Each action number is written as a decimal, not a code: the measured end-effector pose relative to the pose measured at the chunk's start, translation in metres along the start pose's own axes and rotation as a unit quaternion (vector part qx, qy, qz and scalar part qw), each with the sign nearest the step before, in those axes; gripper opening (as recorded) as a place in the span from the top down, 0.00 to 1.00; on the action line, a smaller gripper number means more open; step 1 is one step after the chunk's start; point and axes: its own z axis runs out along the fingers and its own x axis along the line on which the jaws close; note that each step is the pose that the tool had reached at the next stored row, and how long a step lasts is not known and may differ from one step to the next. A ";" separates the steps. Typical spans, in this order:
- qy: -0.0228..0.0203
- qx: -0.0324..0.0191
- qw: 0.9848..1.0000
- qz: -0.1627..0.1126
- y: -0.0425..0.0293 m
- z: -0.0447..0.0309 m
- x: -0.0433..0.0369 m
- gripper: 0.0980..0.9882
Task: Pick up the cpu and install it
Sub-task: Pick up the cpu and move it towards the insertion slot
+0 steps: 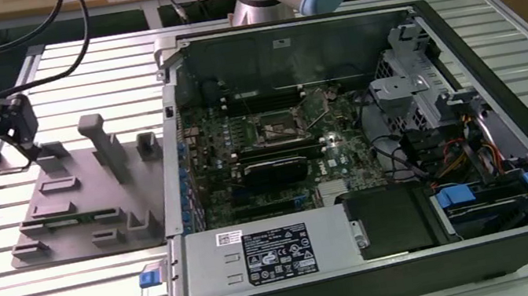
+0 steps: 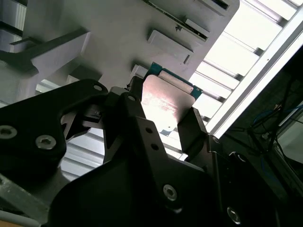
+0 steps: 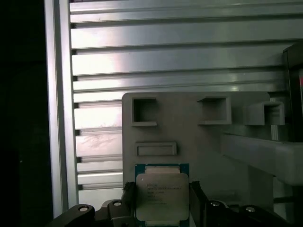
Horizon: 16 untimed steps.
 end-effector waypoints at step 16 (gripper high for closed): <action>0.000 0.000 1.000 0.000 0.0006 -0.0150 -0.0004 0.50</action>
